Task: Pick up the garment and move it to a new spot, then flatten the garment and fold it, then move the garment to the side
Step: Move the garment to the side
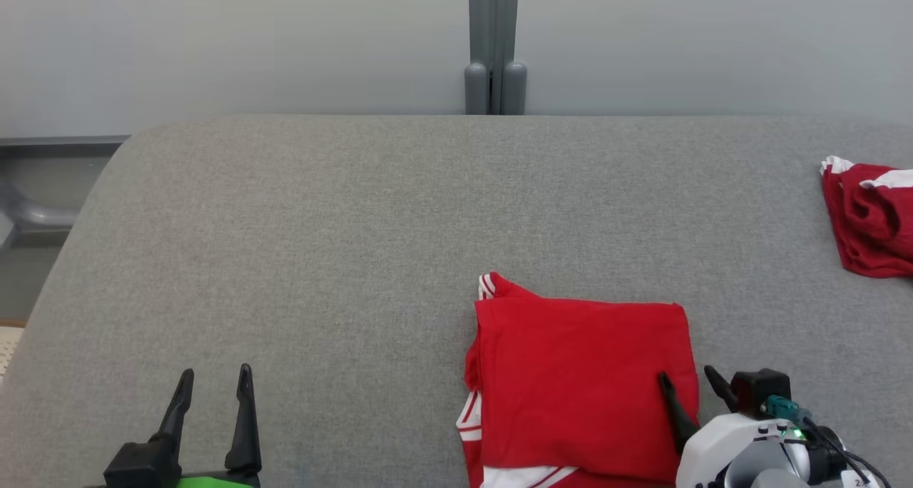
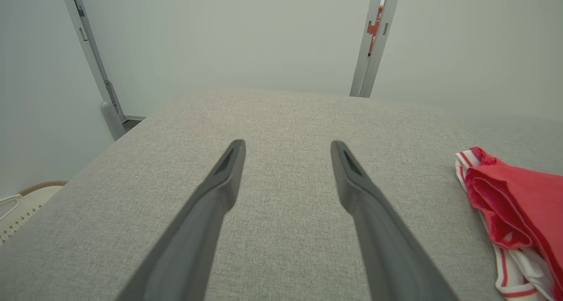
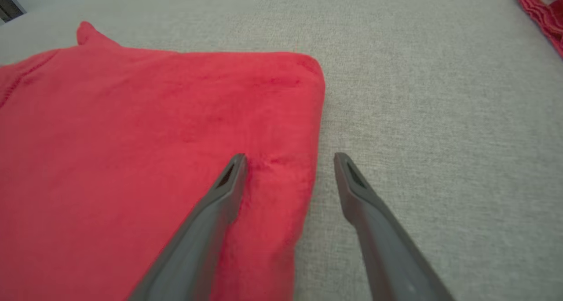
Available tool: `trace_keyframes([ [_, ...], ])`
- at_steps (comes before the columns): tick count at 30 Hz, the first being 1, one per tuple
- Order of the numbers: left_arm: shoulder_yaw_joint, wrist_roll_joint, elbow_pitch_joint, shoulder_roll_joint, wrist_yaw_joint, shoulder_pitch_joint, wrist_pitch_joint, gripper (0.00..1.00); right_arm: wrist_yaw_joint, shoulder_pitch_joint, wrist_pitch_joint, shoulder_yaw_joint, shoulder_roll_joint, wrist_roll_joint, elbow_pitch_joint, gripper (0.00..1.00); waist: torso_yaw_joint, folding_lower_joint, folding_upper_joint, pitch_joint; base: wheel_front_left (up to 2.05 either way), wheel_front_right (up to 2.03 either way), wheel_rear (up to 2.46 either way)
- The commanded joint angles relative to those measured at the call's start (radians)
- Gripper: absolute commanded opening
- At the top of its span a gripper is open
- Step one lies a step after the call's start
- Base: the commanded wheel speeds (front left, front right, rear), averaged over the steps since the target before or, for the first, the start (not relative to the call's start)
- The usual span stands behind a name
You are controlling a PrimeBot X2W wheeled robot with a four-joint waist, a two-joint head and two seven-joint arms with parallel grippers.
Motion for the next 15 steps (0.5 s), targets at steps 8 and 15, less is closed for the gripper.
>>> trace_keyframes([
  [8,0.007,0.015,-0.002,0.004,-0.003,-0.027,0.0,1.0,0.0,-0.034,0.007,0.009,0.061,0.077,0.183,0.22,0.026,0.0,0.0,0.044,0.0,0.0,0.0],
  [15,0.013,0.013,-0.006,0.001,-0.004,-0.043,0.0,1.0,-0.001,-0.147,0.002,0.045,0.046,0.112,0.185,0.0,0.005,0.0,0.0,0.077,0.0,0.0,0.0],
])
